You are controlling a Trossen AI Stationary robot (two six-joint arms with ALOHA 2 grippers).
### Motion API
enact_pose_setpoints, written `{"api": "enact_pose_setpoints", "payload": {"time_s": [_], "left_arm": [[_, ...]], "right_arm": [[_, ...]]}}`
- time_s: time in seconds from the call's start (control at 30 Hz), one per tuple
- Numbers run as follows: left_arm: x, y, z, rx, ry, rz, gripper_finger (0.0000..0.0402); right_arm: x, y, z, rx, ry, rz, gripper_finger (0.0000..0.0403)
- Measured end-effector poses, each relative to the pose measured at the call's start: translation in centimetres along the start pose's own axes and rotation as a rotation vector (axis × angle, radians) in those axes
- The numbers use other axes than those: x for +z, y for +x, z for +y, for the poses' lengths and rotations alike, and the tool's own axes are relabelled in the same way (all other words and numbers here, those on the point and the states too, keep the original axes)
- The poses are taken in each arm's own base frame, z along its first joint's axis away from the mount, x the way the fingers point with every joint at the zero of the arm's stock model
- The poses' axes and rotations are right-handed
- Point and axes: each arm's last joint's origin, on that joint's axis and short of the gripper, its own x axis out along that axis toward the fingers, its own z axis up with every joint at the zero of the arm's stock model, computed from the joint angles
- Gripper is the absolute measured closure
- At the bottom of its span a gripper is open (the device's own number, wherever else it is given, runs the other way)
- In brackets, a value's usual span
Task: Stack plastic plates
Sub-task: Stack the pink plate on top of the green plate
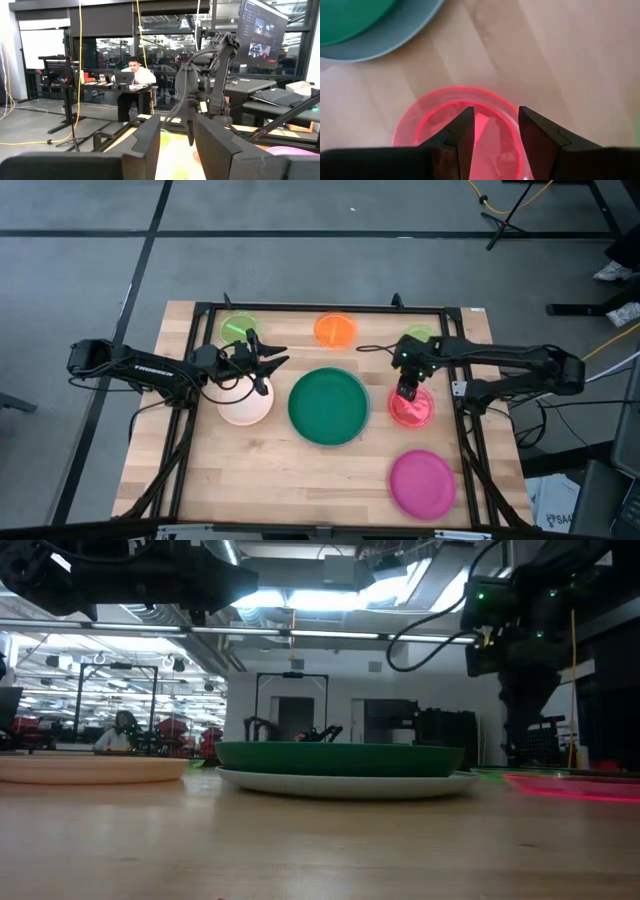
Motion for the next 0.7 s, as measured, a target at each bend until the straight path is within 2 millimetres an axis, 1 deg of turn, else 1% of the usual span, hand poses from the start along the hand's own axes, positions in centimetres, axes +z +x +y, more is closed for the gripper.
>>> {"api": "enact_pose_setpoints", "payload": {"time_s": [0.13, 0.2, 0.27, 0.33, 0.4, 0.5, 0.6, 0.7], "left_arm": [[0.0, 0.0, 0.0, -0.001, -0.002, 0.002, 0.0290], [-0.2, 0.0, 0.0, 0.000, -0.023, 0.017, 0.0290], [-0.3, 0.0, 0.0, -0.002, -0.034, 0.031, 0.0290], [0.0, 0.3, -0.4, -0.013, -0.033, 0.044, 0.0290], [0.8, 1.0, -1.2, -0.038, 0.002, 0.078, 0.0290], [2.2, 2.2, -2.8, -0.015, 0.077, 0.212, 0.0290], [2.9, 2.9, -4.3, 0.044, 0.158, 0.378, 0.0290], [3.5, 3.1, -5.9, 0.043, 0.220, 0.469, 0.0290]], "right_arm": [[0.1, 0.8, -0.1, 0.000, 0.002, 0.042, 0.0259], [0.3, 0.9, -0.1, 0.008, -0.015, 0.049, 0.0259], [0.8, 0.4, 0.1, 0.029, -0.044, 0.025, 0.0259], [1.5, -0.4, 0.4, 0.036, -0.057, -0.018, 0.0259], [1.9, -1.3, 0.9, 0.053, -0.104, -0.091, 0.0259], [2.3, -2.3, 2.0, 0.079, -0.168, -0.225, 0.0259], [2.5, -2.6, 3.4, 0.097, -0.237, -0.344, 0.0259], [2.5, -2.3, 4.8, 0.117, -0.303, -0.441, 0.0259]]}}
